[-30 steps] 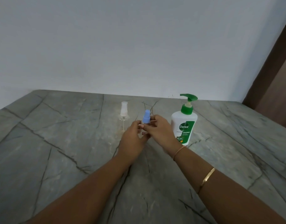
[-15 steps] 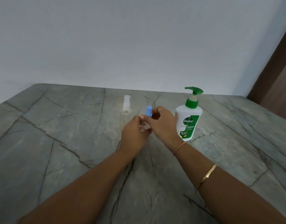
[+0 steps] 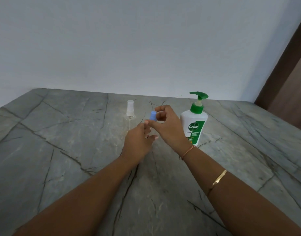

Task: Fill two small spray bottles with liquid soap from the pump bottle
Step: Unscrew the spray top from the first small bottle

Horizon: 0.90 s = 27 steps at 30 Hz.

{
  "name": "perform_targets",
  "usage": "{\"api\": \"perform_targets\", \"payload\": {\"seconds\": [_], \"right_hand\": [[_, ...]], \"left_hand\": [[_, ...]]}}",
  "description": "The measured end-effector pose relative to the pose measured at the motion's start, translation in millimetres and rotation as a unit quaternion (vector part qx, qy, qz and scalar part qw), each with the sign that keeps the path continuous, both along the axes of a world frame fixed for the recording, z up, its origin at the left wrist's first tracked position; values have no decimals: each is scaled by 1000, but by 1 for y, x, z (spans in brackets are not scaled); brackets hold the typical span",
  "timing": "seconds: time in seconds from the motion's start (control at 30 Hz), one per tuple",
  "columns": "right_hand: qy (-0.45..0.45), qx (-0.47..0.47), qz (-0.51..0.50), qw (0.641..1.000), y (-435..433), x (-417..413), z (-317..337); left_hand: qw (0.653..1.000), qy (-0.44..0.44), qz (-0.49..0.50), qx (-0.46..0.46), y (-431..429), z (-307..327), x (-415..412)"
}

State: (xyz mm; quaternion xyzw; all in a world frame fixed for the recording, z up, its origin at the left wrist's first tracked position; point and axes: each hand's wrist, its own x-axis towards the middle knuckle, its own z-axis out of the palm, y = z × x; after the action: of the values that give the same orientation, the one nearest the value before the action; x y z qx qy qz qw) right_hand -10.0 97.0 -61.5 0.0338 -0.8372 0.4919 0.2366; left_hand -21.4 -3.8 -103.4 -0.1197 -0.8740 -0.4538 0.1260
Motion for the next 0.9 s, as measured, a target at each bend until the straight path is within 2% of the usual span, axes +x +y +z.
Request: {"api": "perform_targets", "payload": {"seconds": [0.07,0.2,0.3,0.43,0.6,0.8,0.9], "right_hand": [[8,8,6,1000,2,0,2],[-50,-33,101,993,9,2,8],[-59,23,74,995,9,3,10],[17,117,13,993,4,1,11],[-14,129,64,990,5,0,20],[-10,262,-11,965,2,-5,23],[-25,263,43,963,1,-4,27]], "left_hand": [[1000,-12,6,-5,0,1,1],[1000,-15,6,-4,0,1,2],[1000,-9,-1,7,0,1,3],[1000,-25,8,3,2,2,3],[999,-41,21,-7,3,2,3],[999,-33,18,-7,1,2,4],[999,-36,14,-17,1,1,4]]}}
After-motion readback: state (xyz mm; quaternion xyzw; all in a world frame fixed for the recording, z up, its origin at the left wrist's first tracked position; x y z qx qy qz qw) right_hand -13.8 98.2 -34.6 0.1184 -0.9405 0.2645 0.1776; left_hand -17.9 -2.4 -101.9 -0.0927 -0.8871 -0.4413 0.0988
